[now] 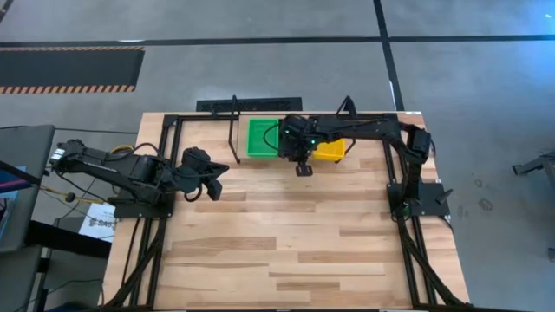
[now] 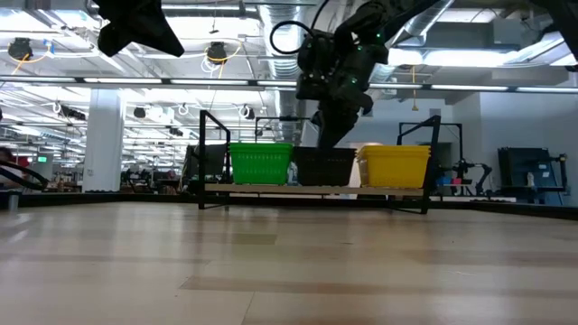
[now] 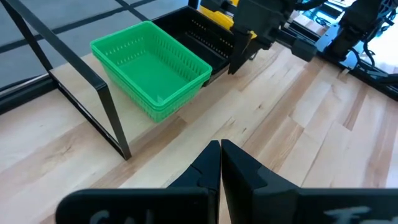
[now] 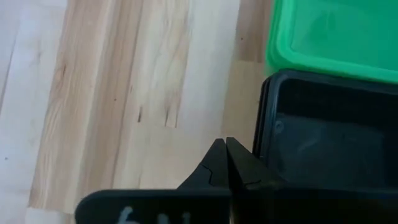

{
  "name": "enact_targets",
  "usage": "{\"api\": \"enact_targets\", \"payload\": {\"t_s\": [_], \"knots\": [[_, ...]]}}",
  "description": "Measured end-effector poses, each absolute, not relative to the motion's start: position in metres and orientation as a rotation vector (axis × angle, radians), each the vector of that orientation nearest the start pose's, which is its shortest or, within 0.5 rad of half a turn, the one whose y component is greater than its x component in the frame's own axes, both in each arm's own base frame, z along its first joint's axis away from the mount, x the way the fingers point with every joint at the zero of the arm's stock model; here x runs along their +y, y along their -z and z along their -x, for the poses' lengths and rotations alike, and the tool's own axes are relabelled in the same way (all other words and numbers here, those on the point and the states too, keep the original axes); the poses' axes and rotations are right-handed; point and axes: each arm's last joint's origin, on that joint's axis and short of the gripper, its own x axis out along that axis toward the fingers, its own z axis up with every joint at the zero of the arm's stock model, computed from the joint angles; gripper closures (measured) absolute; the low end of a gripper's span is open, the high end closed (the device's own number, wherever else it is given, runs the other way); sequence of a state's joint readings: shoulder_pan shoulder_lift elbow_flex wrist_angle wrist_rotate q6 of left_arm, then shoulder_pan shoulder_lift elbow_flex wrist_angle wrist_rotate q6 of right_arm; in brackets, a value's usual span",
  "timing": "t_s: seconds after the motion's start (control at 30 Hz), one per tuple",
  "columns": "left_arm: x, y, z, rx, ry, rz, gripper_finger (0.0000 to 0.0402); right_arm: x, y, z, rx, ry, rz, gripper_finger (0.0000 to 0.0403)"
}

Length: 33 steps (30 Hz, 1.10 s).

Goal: Stack baskets on shelf by color
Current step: Adjust the stacked black bins on the shelf, then adjust the stacked yellow bins on the shelf

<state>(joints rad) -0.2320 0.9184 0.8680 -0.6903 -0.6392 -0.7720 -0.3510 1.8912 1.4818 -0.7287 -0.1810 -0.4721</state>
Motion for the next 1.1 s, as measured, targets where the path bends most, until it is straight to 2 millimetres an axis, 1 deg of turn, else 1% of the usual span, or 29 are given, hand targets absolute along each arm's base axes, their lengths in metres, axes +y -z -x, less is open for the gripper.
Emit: {"api": "enact_targets", "payload": {"t_s": [0.07, 0.13, 0.23, 0.3, 0.37, 0.43, 0.5, 0.57, 0.67, 0.77, 0.87, 0.93, 1.0, 1.1], "knots": [[-0.023, -0.299, -0.174, 0.482, -0.616, 0.419, 0.0401, -0.13, -0.224, -0.369, 1.115, -0.113, 0.117, 0.0403], [-0.023, -0.299, -0.174, 0.483, -0.614, 0.42, 0.0401, -0.127, -0.228, -0.363, 1.152, -0.097, 0.119, 0.0403], [-0.023, -0.299, -0.174, 0.482, -0.614, 0.422, 0.0401, -0.12, -0.247, -0.354, 1.171, -0.037, 0.177, 0.0403], [-0.023, -0.299, -0.174, 0.482, -0.616, 0.423, 0.0401, -0.119, -0.26, -0.346, 1.154, -0.003, 0.198, 0.0403], [-0.023, -0.299, -0.174, 0.482, -0.615, 0.423, 0.0401, -0.125, -0.275, -0.338, 1.106, 0.044, 0.198, 0.0403], [-0.023, -0.3, -0.174, 0.482, -0.615, 0.422, 0.0401, -0.135, -0.285, -0.33, 1.077, 0.098, 0.176, 0.0403], [-0.023, -0.3, -0.174, 0.483, -0.614, 0.418, 0.0402, -0.147, -0.283, -0.323, 1.106, 0.137, 0.132, 0.0403], [-0.023, -0.3, -0.174, 0.483, -0.614, 0.417, 0.0401, -0.157, -0.276, -0.317, 1.163, 0.158, 0.101, 0.0403], [-0.023, -0.3, -0.174, 0.483, -0.614, 0.417, 0.0401, -0.172, -0.267, -0.314, 1.217, 0.221, 0.12, 0.0403], [-0.023, -0.3, -0.174, 0.482, -0.615, 0.419, 0.0401, -0.181, -0.265, -0.31, 1.241, 0.256, 0.125, 0.0403], [-0.023, -0.3, -0.174, 0.482, -0.615, 0.419, 0.0401, -0.183, -0.27, -0.307, 1.244, 0.318, 0.147, 0.0403], [-0.023, -0.3, -0.174, 0.482, -0.615, 0.418, 0.0401, -0.18, -0.279, -0.304, 1.222, 0.348, 0.171, 0.0403], [-0.023, -0.3, -0.174, 0.481, -0.618, 0.416, 0.0401, -0.178, -0.286, -0.302, 1.2, 0.368, 0.16, 0.0403], [-0.023, -0.3, -0.174, 0.48, -0.619, 0.415, 0.0401, -0.18, -0.279, -0.296, 1.256, 0.38, 0.111, 0.0403]]}}
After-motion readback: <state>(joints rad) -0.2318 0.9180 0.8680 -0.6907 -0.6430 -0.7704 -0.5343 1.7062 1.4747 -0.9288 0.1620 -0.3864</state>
